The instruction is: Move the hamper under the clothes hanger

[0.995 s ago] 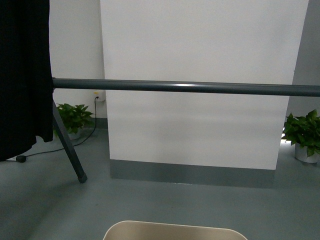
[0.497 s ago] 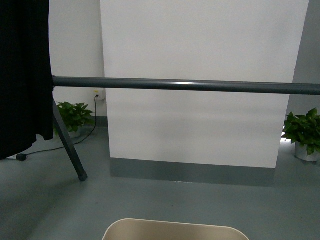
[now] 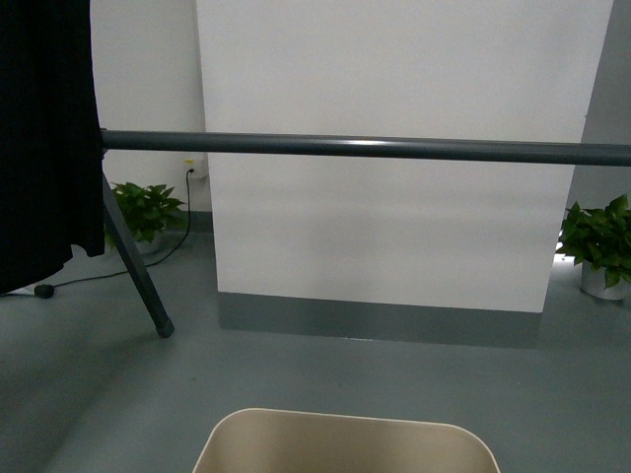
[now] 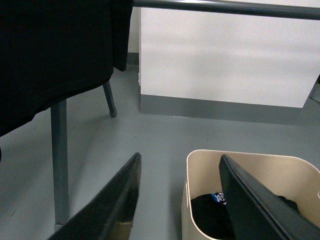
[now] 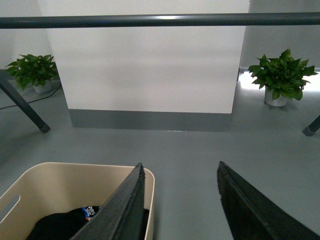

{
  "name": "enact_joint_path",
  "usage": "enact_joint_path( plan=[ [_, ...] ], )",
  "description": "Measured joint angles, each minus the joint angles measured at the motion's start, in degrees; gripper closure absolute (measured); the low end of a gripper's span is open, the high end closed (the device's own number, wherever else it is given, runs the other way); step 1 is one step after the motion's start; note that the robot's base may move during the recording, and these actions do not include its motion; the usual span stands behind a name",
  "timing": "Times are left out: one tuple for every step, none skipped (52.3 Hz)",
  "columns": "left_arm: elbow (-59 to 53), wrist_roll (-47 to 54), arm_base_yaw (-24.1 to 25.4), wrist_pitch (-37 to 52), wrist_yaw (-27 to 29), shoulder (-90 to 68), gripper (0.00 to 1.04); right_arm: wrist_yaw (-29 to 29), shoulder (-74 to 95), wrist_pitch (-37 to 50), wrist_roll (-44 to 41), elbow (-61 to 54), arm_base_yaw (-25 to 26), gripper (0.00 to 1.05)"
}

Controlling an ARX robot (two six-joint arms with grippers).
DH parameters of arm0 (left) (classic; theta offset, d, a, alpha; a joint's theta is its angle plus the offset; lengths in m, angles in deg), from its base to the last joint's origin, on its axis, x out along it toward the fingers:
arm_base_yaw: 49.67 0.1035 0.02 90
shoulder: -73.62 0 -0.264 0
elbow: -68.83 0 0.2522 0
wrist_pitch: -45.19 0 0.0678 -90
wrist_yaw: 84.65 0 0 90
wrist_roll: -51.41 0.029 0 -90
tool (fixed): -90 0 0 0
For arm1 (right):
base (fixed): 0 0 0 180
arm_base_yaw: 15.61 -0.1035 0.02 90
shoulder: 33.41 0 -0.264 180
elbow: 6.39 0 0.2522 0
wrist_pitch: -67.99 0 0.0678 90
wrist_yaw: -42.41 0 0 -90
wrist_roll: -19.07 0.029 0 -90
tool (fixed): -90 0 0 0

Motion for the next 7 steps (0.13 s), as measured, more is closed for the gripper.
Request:
enact_joint_path(
  plan=[
    [0.0,0.0,0.0,0.0,0.0,0.0,0.51,0.0,0.0,0.0,0.0,0.0,0.0,0.57],
    [0.0,0.0,0.0,0.0,0.0,0.0,0.47,0.0,0.0,0.0,0.0,0.0,0.0,0.53],
    [0.0,0.0,0.0,0.0,0.0,0.0,0.45,0.0,0.0,0.0,0.0,0.0,0.0,0.52],
    [0.0,0.0,0.0,0.0,0.0,0.0,0.44,0.0,0.0,0.0,0.0,0.0,0.0,0.5],
    [0.0,0.0,0.0,0.0,0.0,0.0,0.4,0.0,0.0,0.0,0.0,0.0,0.0,0.46],
    [0.0,0.0,0.0,0.0,0.0,0.0,0.36,0.0,0.0,0.0,0.0,0.0,0.0,0.43],
    [0.0,0.0,0.0,0.0,0.0,0.0,0.35,0.0,0.0,0.0,0.0,0.0,0.0,0.41]
  ],
)
